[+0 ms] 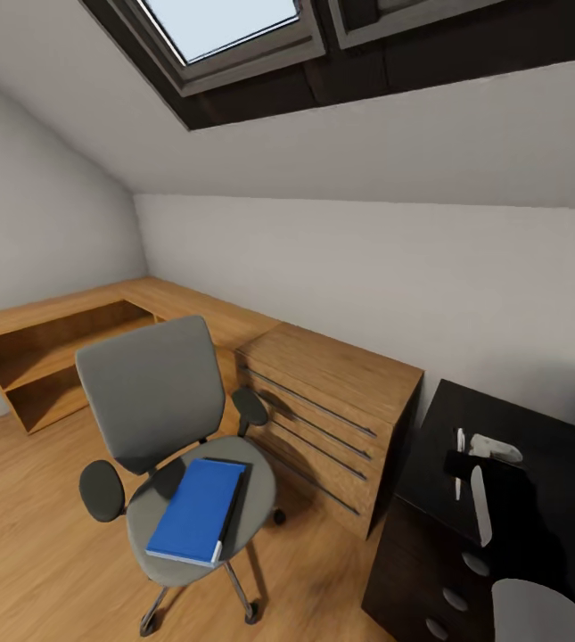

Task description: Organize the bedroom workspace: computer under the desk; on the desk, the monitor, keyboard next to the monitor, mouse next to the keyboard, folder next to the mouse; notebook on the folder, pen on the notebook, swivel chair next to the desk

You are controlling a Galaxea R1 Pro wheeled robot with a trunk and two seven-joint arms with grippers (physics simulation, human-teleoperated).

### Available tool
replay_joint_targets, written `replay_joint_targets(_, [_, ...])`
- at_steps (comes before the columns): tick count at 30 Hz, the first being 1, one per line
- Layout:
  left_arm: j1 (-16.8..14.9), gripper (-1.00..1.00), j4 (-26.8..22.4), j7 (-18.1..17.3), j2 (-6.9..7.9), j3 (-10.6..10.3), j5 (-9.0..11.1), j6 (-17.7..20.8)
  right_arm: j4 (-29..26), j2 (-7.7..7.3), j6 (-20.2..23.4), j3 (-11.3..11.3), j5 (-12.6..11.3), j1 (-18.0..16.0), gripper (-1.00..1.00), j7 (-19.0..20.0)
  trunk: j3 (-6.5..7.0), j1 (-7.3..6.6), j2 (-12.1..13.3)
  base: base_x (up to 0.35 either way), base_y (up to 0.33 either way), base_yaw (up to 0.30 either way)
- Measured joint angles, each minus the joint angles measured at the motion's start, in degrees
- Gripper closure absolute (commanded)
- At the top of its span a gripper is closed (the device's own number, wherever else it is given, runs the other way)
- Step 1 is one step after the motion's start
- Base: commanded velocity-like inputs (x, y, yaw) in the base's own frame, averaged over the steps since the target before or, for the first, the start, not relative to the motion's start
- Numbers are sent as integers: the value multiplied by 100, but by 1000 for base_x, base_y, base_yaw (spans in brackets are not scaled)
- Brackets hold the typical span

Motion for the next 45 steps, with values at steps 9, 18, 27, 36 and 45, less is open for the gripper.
replay_joint_targets(9, [0,-100,-1,0,-4,-4,0,0,941,-241,-851,11,-6,-59,100,1,0,0,0,0,0,0])
replay_joint_targets(18, [0,-100,1,0,-40,-4,0,-6,4836,-1181,-3020,43,-9,-1571,100,-426,0,0,-1,0,0,0])
replay_joint_targets(27, [0,-100,7,-1,-46,-5,0,-8,5532,-1253,-3260,34,-20,-1816,100,-789,0,-2,-1,106,-69,0])
replay_joint_targets(36, [0,-100,6,0,-39,-4,0,-8,5556,-1219,-2714,28,-41,-1823,100,-901,0,0,-1,47,-37,0])
replay_joint_targets(45, [0,-100,7,0,-42,-4,0,-8,5545,-1216,-2633,29,-46,-1823,100,-905,0,0,-1,0,0,0])
